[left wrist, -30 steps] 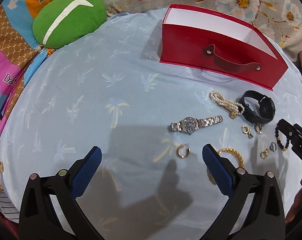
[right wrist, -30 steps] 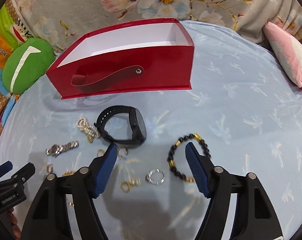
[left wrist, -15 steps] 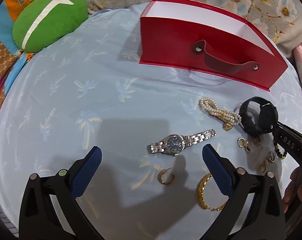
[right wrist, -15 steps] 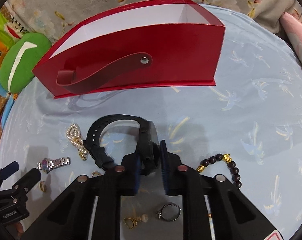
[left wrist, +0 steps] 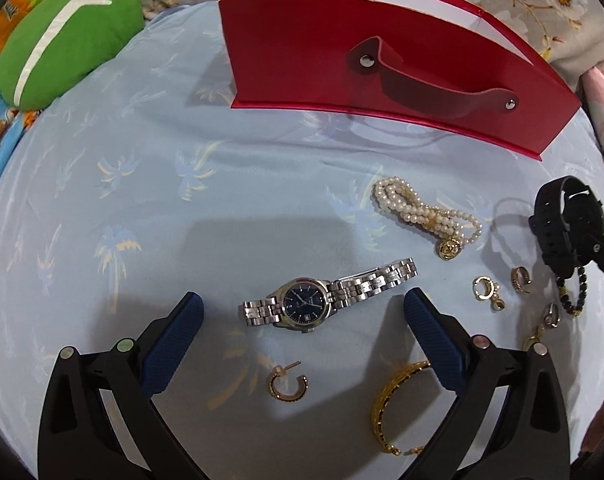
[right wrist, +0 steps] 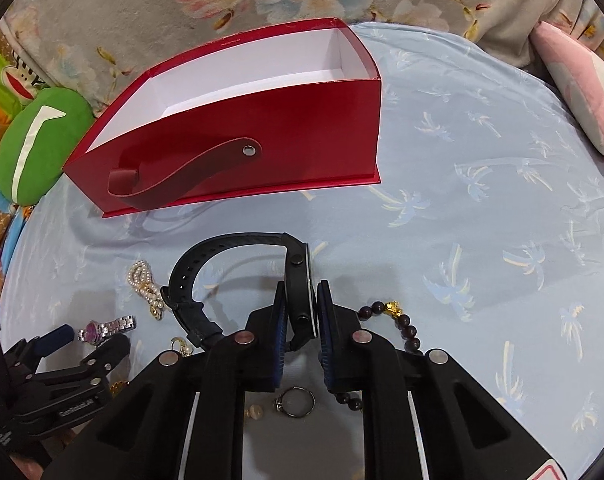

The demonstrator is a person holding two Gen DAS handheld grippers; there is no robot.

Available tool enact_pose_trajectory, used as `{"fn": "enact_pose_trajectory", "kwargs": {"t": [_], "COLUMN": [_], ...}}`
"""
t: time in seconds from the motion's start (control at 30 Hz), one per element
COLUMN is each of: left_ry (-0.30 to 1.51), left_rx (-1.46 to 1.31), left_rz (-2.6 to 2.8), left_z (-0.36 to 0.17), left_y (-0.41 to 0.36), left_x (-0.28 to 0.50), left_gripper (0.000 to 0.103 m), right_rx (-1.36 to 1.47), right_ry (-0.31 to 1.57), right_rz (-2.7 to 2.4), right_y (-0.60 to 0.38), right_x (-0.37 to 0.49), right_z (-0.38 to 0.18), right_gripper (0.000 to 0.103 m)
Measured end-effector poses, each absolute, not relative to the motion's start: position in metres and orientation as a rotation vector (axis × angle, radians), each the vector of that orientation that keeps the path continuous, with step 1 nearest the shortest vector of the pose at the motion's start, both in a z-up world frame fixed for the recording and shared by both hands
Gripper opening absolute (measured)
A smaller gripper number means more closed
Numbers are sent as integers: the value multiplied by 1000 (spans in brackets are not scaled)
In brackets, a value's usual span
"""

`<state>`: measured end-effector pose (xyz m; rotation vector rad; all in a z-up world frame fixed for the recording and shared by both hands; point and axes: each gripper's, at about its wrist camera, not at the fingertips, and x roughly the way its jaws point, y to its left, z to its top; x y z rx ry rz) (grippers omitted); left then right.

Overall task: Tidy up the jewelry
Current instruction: 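Grasp the black smartwatch with the right tool while the left tool grasps the silver wristwatch, then carry both watches into the red box and open both tools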

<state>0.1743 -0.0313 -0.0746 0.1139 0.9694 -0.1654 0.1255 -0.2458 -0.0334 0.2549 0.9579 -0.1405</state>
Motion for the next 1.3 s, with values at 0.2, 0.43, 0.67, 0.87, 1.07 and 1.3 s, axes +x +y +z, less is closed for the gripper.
{"fn": "enact_pose_trajectory", "kwargs": {"t": [0.2, 0.43, 0.67, 0.87, 1.07, 1.3], "left_ry": [929, 976, 986, 933, 854, 729], "left_rx": [141, 81, 10, -21, -21, -9], "left_rz": [-204, -301, -328, -336, -341, -342], "left_z": [-71, -63, -45, -16, 21, 72], "left_y": [-43, -50, -29, -7, 3, 5], "left_x": [171, 161, 145, 135, 123, 121], "left_gripper": [60, 24, 24, 24, 24, 24], "right_rx": [263, 268, 258, 243, 229, 206], "right_ry": [965, 969, 951, 920, 868, 775], "right_rz": [-139, -134, -117, -97, -67, -31], "right_y": [-247, -246, -240, -232, -224, -216], "right_x": [123, 122, 115, 106, 98, 94], "right_z": [-34, -34, -25, -10, 13, 54], "right_gripper": [13, 14, 14, 13, 13, 13]}}
